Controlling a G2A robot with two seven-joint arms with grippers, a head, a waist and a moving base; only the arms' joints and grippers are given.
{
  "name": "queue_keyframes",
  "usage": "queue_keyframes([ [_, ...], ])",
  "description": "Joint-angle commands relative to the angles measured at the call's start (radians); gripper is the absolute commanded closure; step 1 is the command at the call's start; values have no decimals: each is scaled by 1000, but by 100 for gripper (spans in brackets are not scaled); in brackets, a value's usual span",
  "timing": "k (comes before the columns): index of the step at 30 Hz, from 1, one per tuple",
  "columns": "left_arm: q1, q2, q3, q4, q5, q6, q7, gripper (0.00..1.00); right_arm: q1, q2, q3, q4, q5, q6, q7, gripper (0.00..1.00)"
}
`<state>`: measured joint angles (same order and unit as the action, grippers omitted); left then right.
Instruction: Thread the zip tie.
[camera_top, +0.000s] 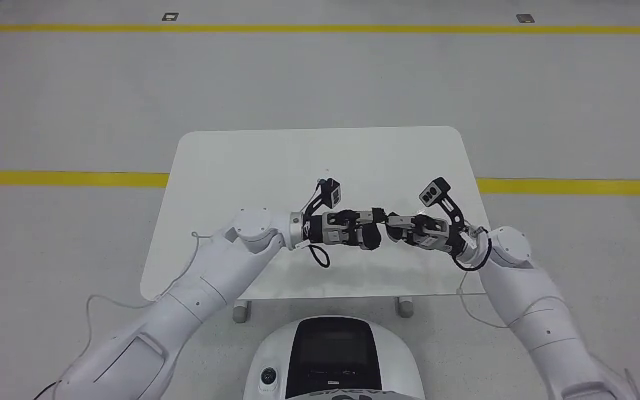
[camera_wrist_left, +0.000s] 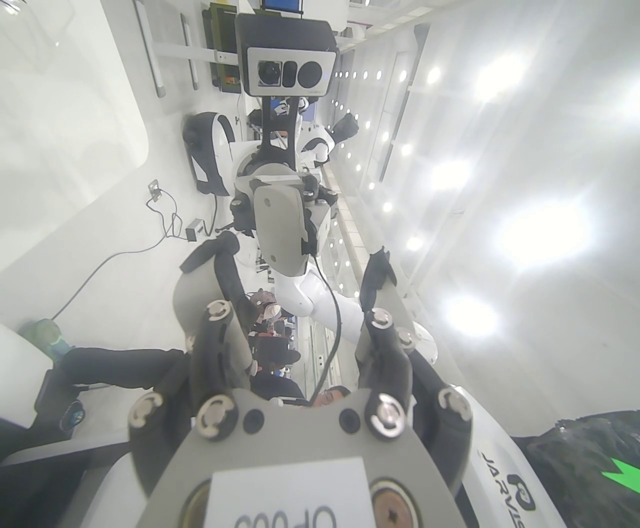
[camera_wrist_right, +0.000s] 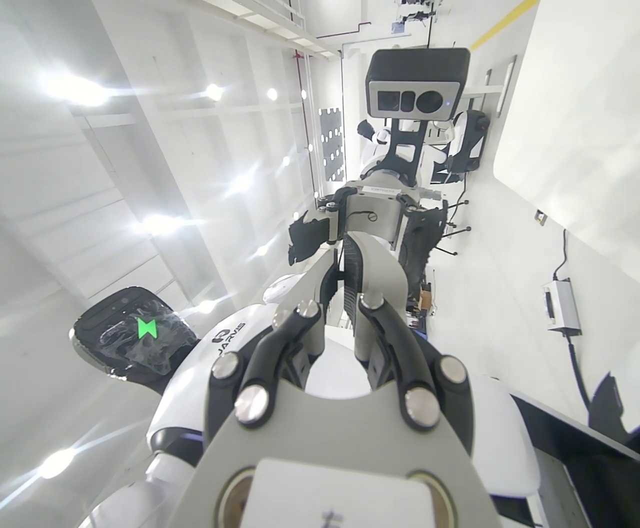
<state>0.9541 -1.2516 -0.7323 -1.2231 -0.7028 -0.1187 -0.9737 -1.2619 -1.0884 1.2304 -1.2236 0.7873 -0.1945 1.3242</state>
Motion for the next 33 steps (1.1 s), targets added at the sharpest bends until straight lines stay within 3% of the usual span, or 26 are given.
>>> queue_keyframes([
  [1,0,0,0,0,3,1,3,49,2,0,-1,3,-7,2,-5,100],
  [13,0,-1,-3,0,26,8,20,49,5,-1,-3,3,-27,9,-20,100],
  [22,4,0,-9,-3,34,10,27,62,6,0,1,7,-33,17,-23,100],
  [33,6,0,-12,-7,44,16,31,66,4,4,13,10,-44,21,-18,100],
])
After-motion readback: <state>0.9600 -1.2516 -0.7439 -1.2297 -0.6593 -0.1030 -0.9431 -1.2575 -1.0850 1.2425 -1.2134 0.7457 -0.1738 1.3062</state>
